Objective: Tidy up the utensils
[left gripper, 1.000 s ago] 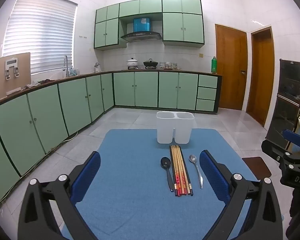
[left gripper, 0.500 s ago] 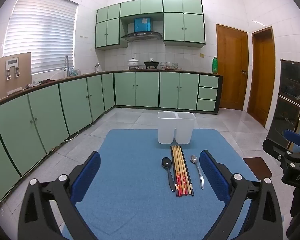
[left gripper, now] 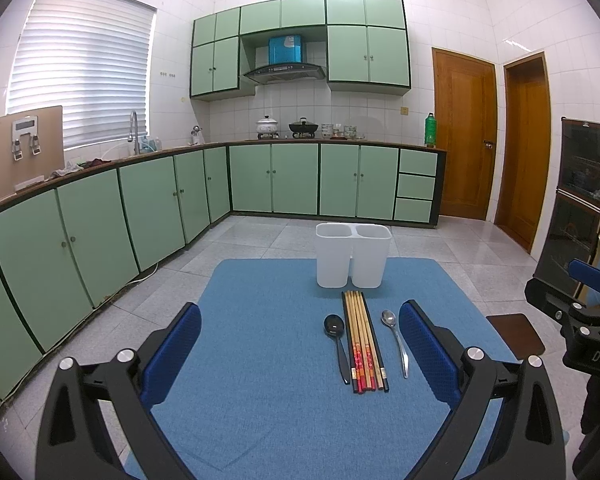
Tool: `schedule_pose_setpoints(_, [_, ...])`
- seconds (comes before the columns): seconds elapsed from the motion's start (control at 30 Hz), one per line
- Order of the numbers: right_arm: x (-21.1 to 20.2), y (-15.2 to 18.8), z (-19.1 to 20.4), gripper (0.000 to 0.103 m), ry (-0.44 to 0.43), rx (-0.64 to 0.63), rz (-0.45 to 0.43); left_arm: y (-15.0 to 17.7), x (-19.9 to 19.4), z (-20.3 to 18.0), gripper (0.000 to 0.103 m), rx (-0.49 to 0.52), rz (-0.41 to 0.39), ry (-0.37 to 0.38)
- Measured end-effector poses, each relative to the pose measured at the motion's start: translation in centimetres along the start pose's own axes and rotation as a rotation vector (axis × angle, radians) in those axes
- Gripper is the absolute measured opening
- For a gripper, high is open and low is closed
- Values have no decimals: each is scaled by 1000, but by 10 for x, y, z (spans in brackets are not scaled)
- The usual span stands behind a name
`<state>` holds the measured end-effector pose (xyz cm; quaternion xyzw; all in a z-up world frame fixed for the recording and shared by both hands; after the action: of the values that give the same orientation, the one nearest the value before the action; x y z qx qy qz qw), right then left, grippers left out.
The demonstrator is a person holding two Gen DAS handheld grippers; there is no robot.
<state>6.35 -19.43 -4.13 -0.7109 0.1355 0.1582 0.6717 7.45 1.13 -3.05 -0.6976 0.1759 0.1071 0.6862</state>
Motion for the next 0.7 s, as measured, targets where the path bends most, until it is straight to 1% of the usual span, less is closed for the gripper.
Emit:
schedule_pose_setpoints(0.4, [0,-1,0,98,-1,1,4,0,2,11,97,2,2,-5])
schedule_pose_setpoints(0.43, [1,-2,-2,98,-1,1,4,0,1,2,97,1,0,-3])
schedule_pose_setpoints(0.7, [0,0,1,98,0,1,6,1,1,5,97,2,1,-4])
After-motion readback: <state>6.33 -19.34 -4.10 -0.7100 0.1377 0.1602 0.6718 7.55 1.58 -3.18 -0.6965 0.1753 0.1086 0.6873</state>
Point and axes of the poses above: each gripper's, at about its wrist camera, not at the fingertips, and x roughly the way its jaws point, z to its left, y to its underside, the point moved 8 cm from there along x, roughly the way its jaws point, and after that the axes turned 6 degrees about y, right-handed, at the moved point
